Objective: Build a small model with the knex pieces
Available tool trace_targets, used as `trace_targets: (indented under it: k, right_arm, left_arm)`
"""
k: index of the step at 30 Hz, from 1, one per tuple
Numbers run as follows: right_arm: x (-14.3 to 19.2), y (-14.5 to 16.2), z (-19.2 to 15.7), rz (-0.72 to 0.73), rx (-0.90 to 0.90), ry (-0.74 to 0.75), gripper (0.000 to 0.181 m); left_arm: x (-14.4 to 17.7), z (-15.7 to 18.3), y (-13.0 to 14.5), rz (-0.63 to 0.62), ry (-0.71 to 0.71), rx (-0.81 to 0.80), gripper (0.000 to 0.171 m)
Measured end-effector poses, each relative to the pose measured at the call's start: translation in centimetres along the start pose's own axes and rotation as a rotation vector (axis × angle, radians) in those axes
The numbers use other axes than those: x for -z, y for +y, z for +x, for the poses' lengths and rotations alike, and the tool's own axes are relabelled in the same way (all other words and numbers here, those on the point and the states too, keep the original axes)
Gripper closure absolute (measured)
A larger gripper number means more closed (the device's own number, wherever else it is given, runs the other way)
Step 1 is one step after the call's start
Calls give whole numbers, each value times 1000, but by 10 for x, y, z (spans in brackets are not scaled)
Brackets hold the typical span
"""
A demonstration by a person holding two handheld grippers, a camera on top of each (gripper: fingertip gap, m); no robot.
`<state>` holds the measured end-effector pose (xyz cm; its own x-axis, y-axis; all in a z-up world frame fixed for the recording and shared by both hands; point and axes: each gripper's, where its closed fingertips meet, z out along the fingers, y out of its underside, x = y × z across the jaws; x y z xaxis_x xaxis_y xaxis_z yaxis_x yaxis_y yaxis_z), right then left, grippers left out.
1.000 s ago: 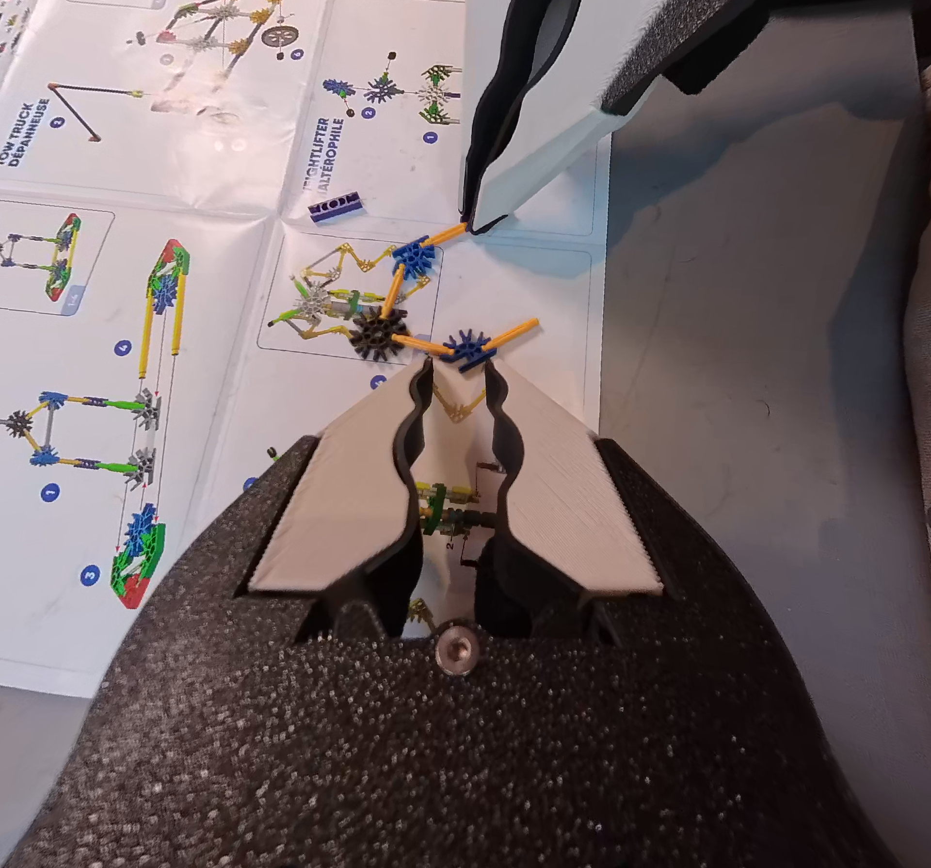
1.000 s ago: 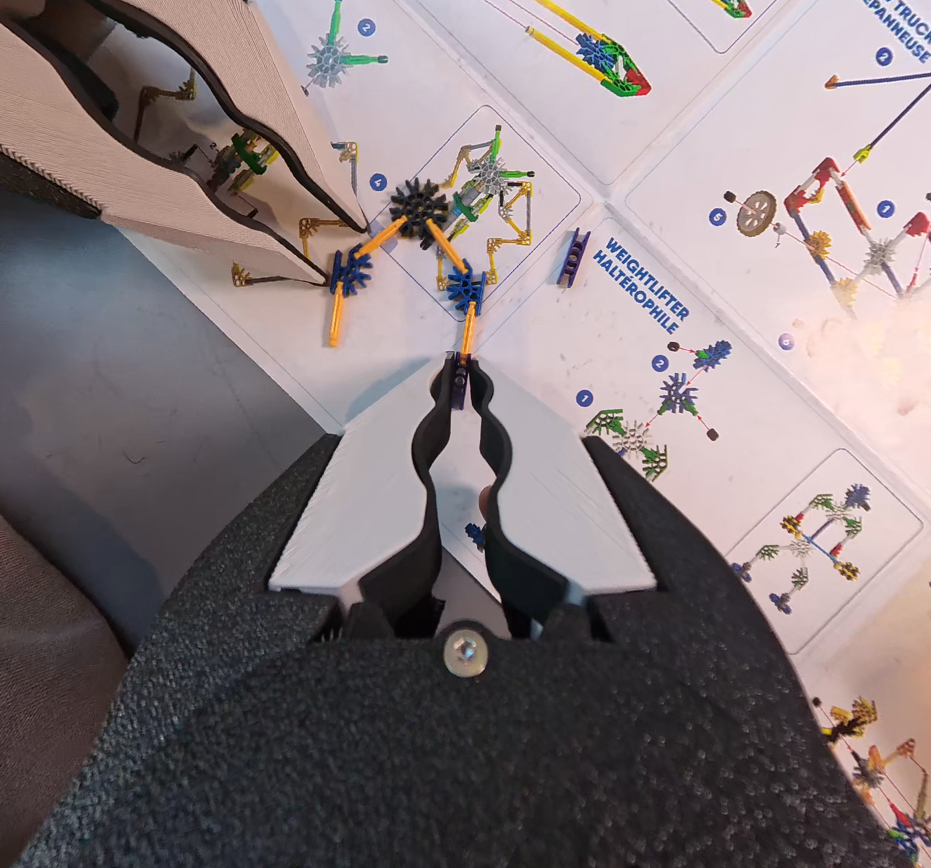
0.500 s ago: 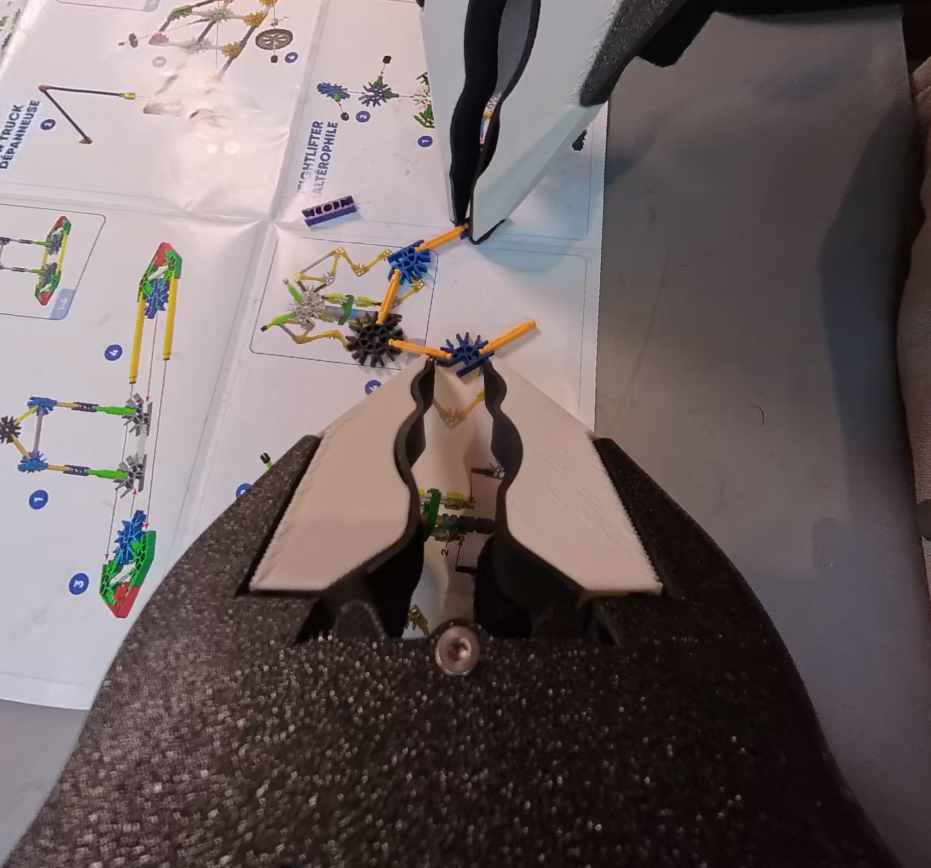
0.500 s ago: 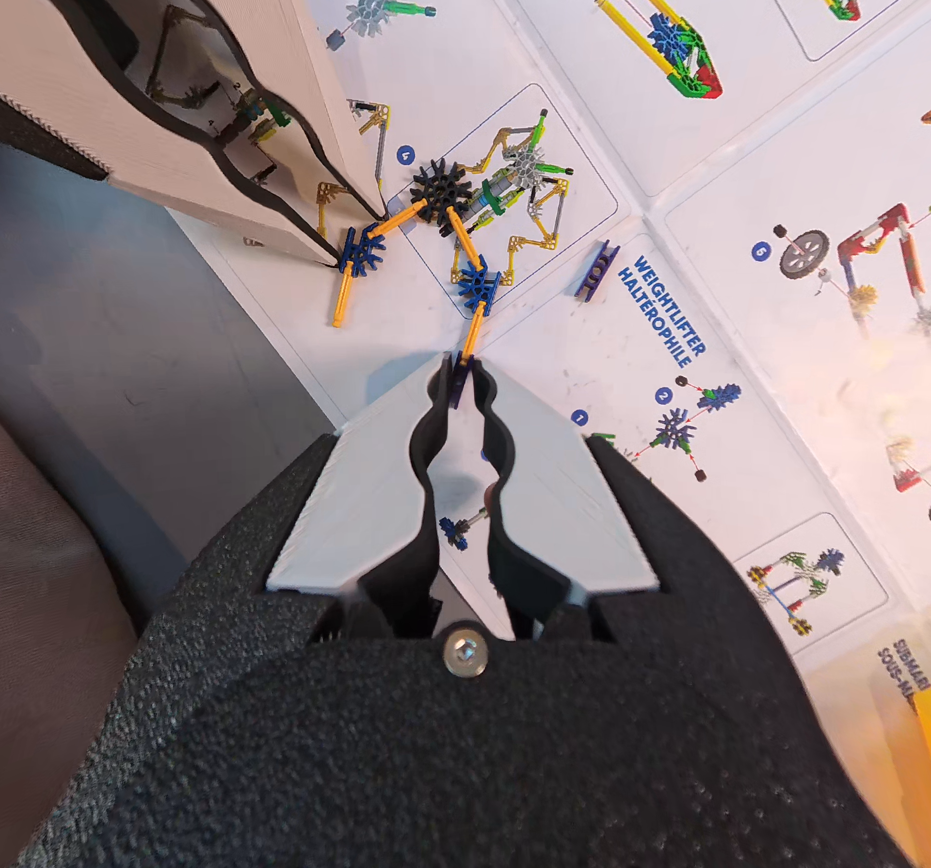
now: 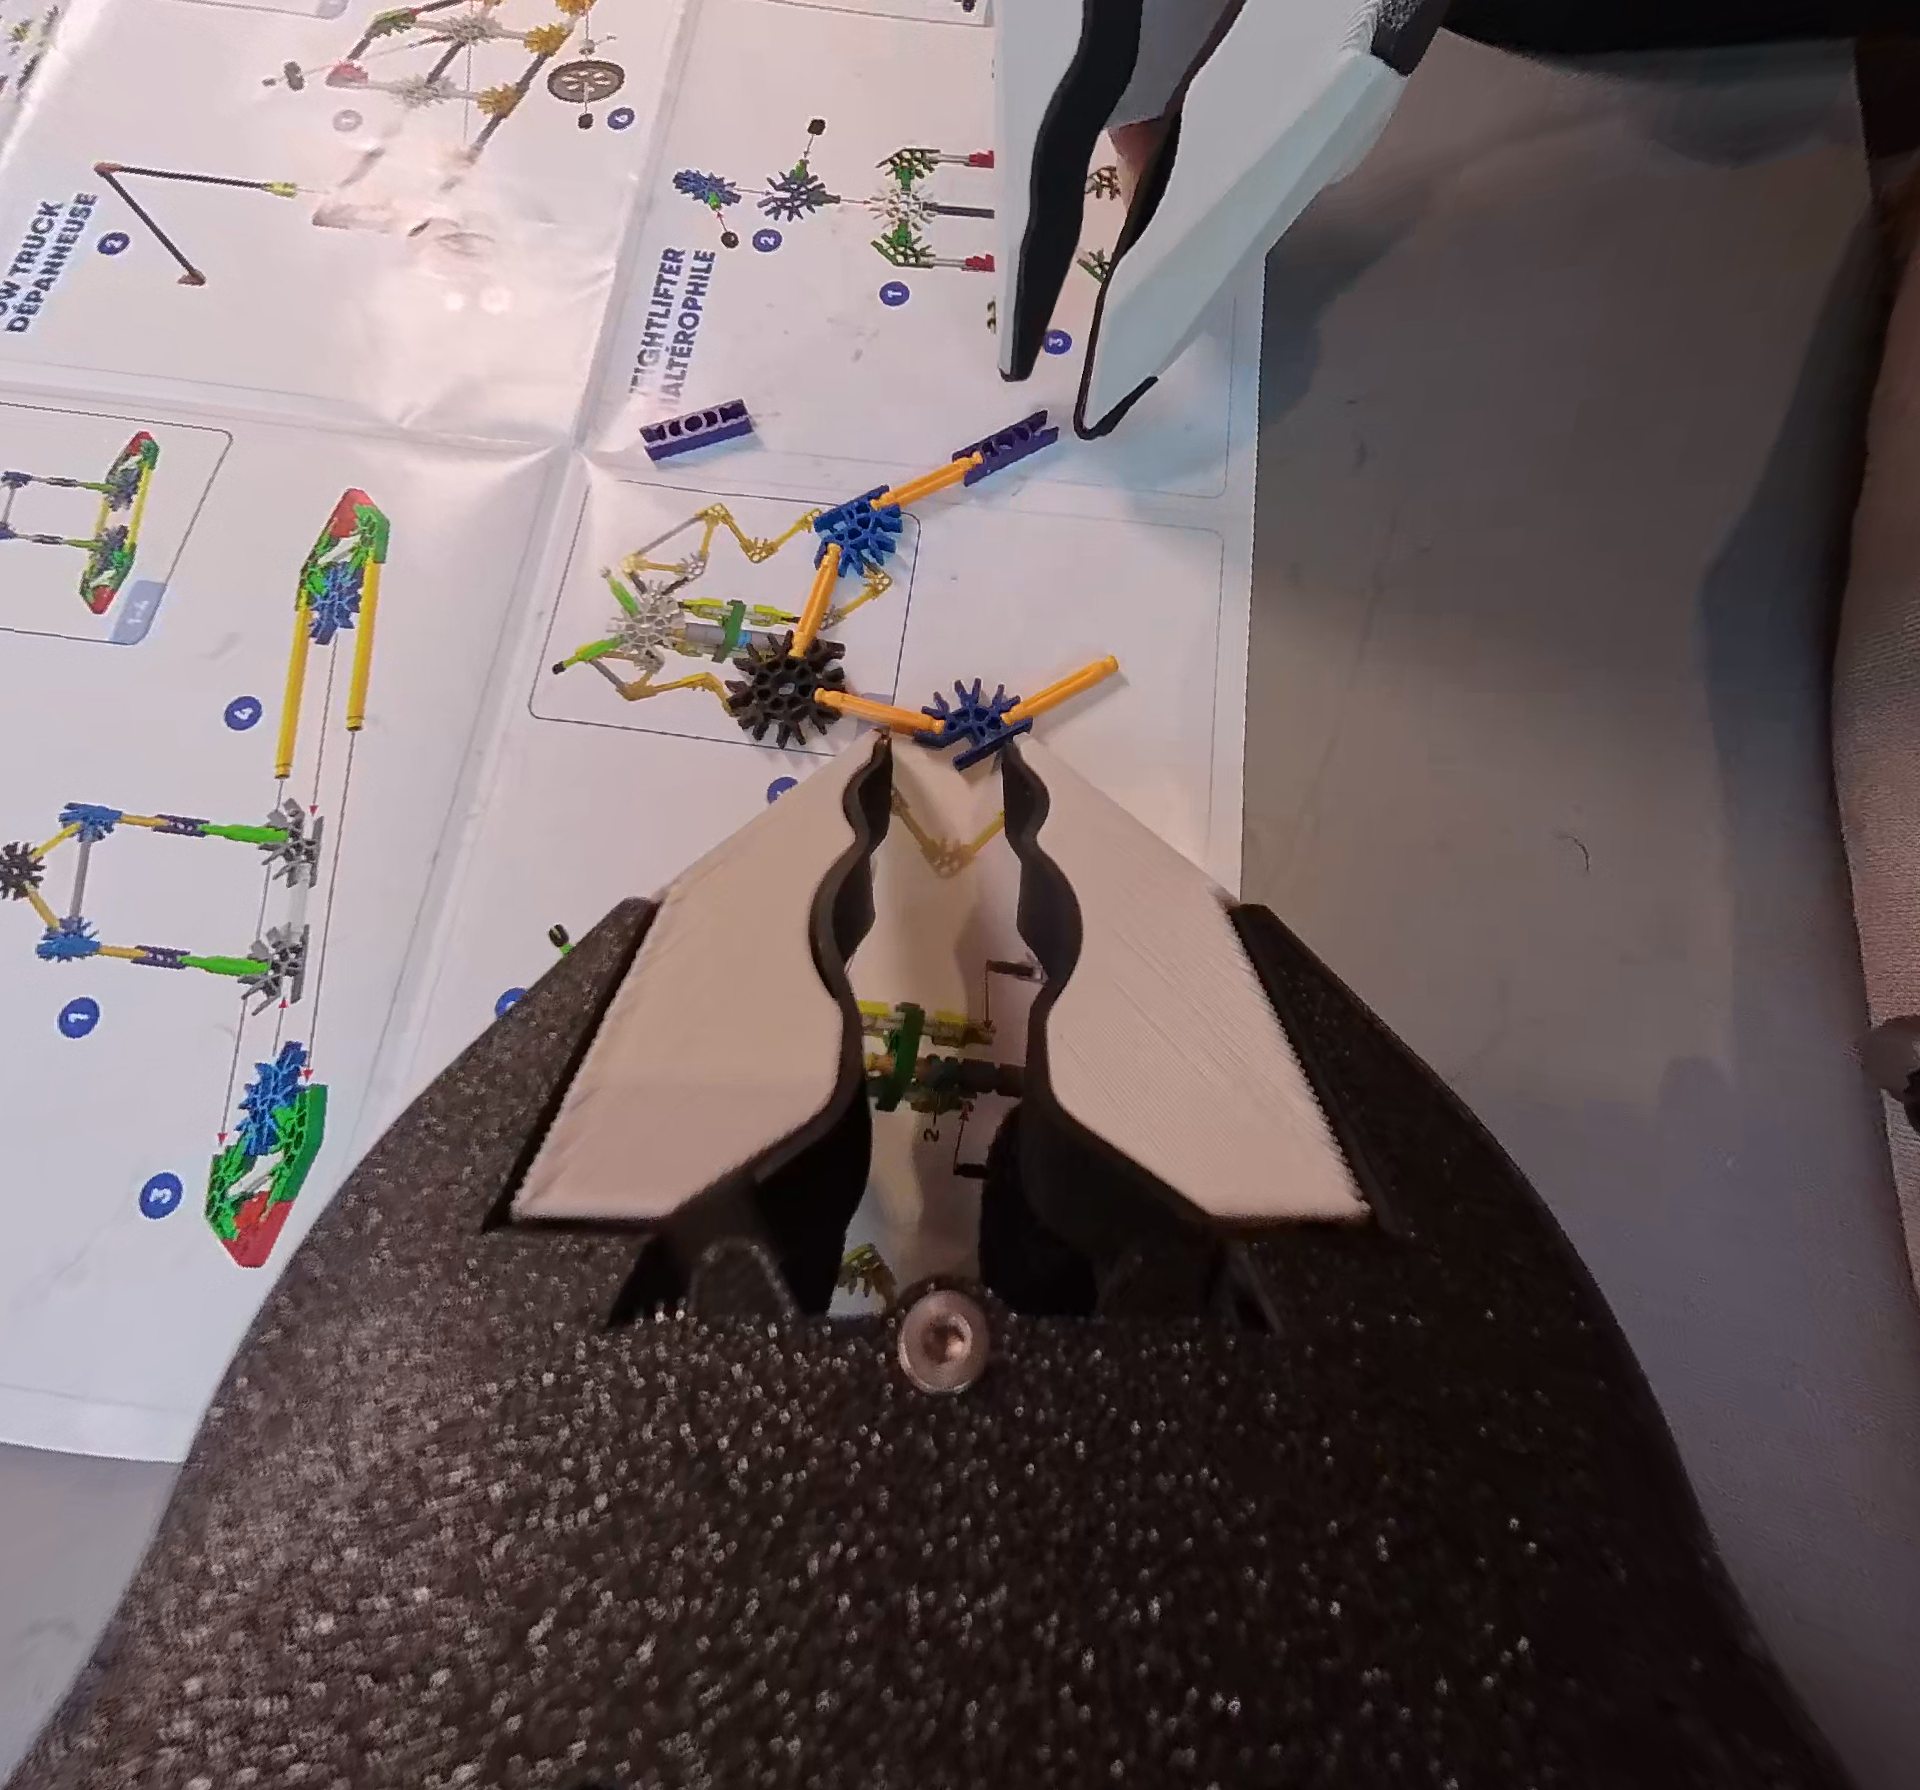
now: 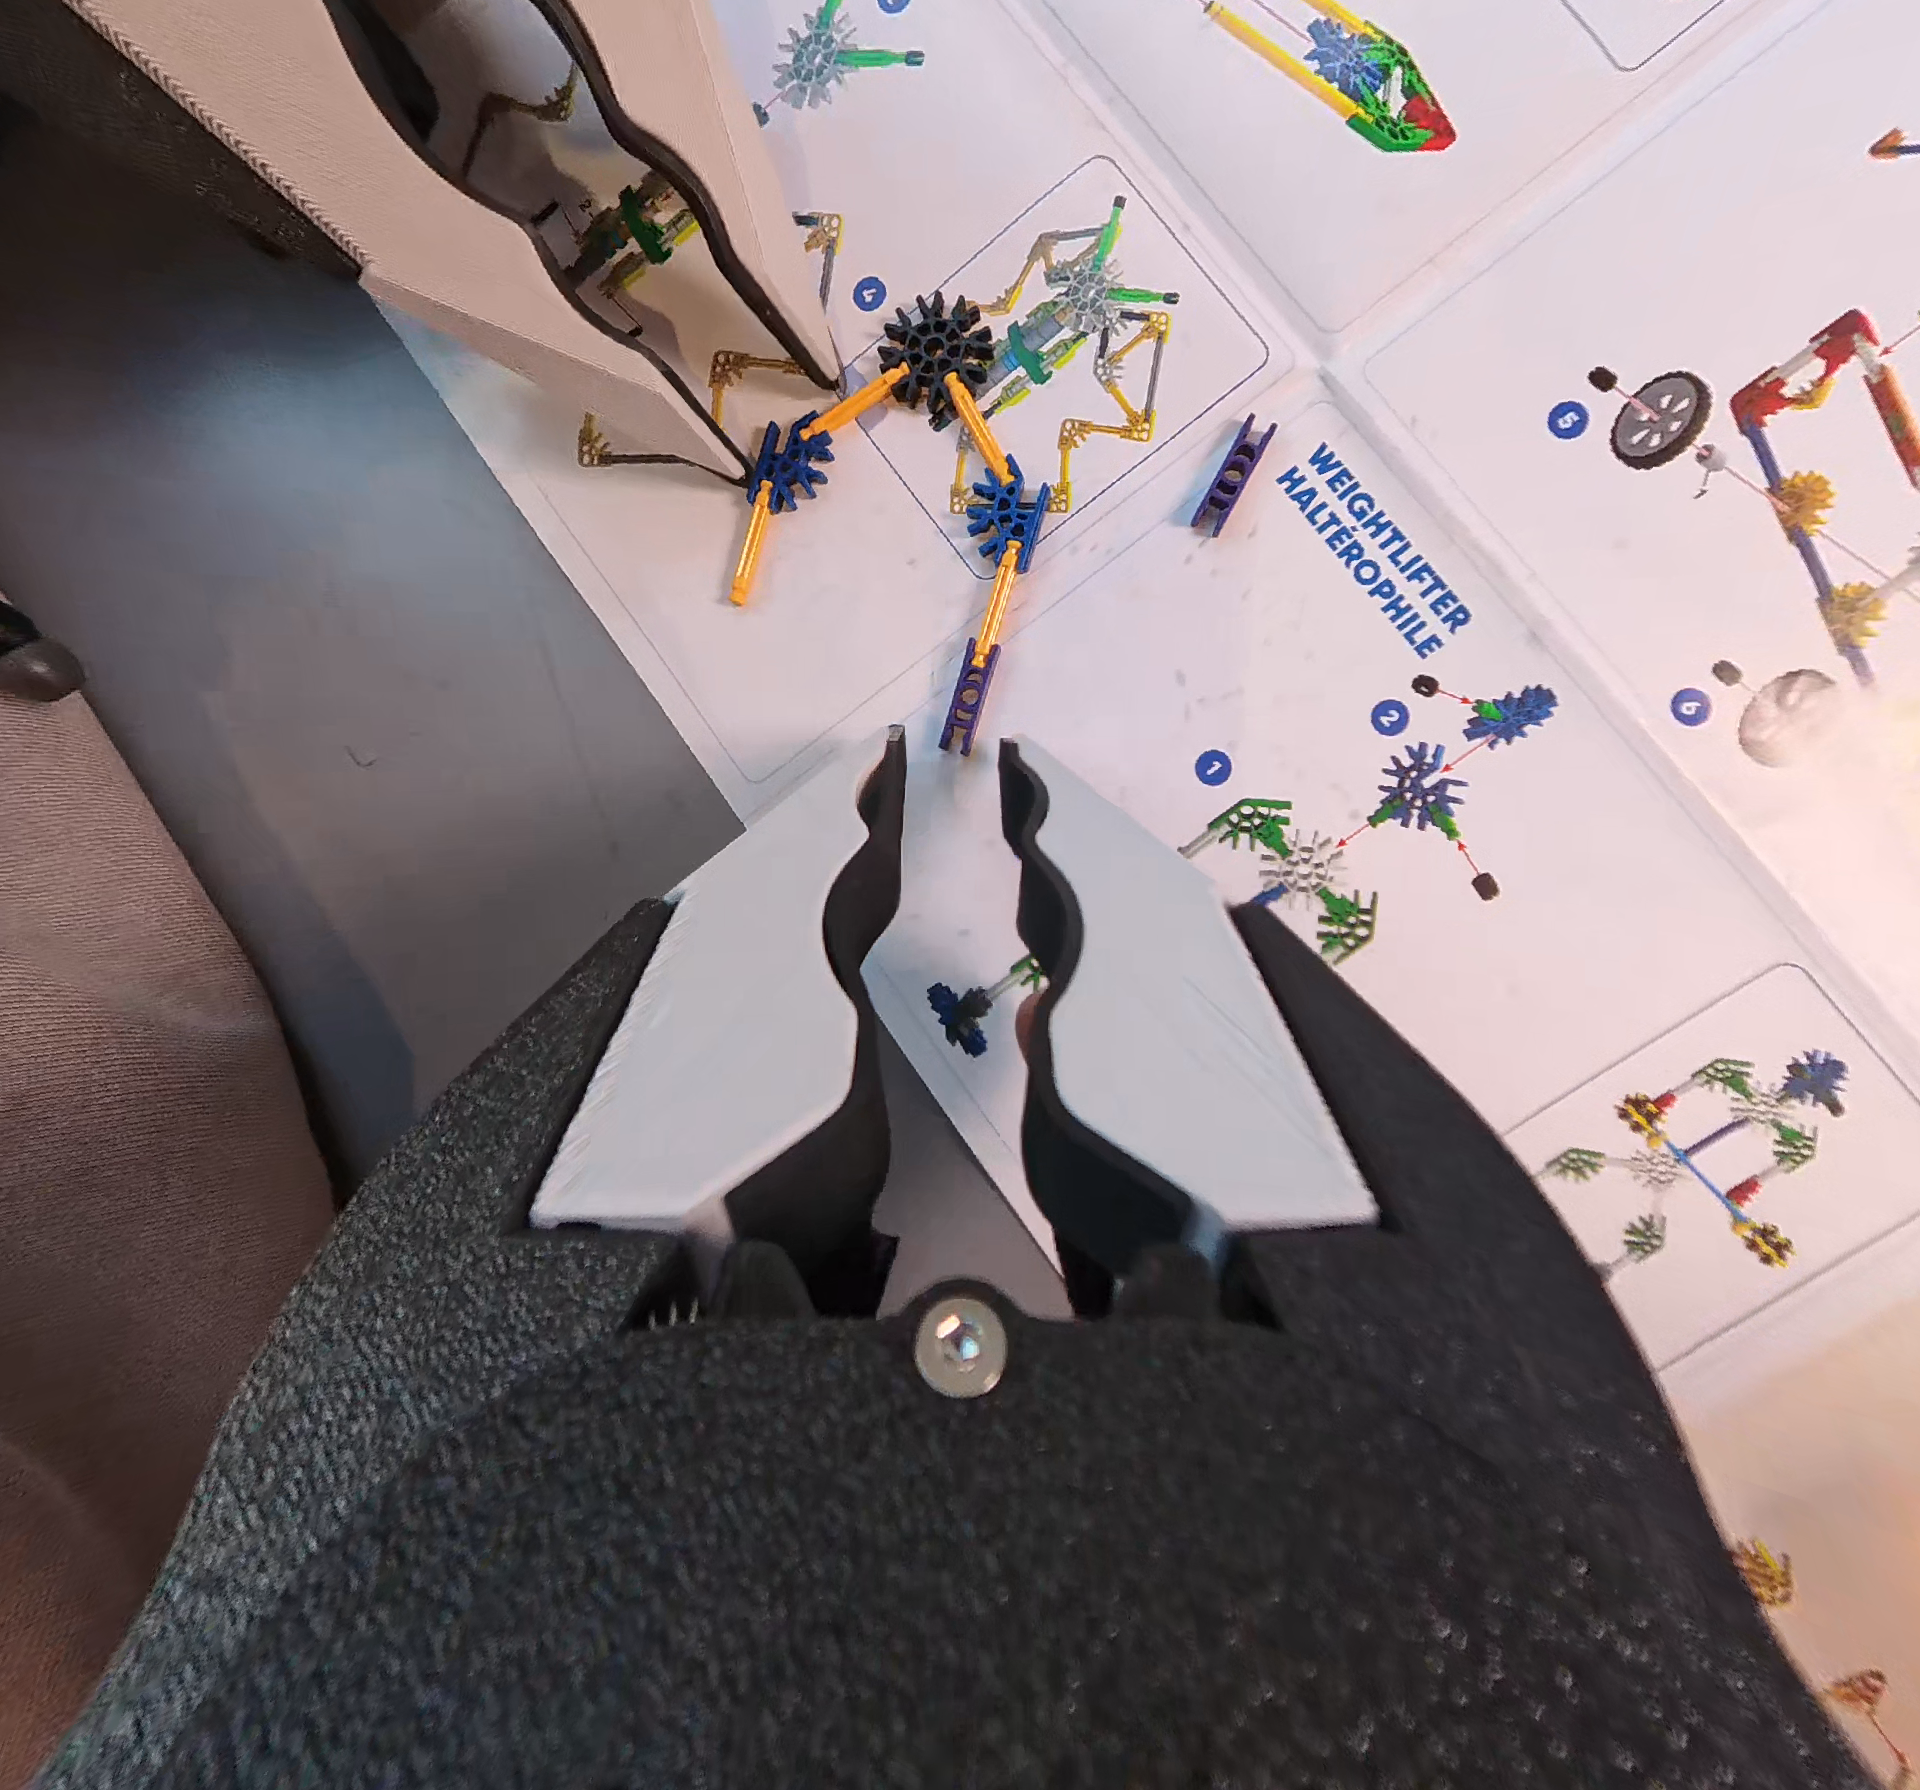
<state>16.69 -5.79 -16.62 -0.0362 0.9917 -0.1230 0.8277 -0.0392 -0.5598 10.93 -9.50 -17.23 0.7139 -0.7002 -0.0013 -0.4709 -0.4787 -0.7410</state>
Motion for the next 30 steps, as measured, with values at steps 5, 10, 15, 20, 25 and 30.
trace_targets:
  k: [5, 10, 15, 20, 25, 30]
  right_arm:
    - [-4, 1, -6, 16, -4, -6, 172]
    - [-2, -2, -10, 58, -14, -48, 170]
    - [9, -18, 25, 146, -90, 25, 171]
    - [-6, -30, 48, 120, -74, 126, 171]
    - [-23, -38, 54, 65, -54, 149, 168]
    - [-26, -41, 56, 47, -28, 134, 177]
  left_arm:
    - [1, -9, 1, 11, -33, 16, 151]
    - [3, -25, 1, 26, -98, 45, 151]
    - [7, -34, -1, 46, -139, 64, 151]
    - [11, -37, -3, 62, -147, 75, 151]
    - [11, -31, -4, 62, -123, 48, 151]
    - [10, -26, -3, 50, -101, 38, 151]
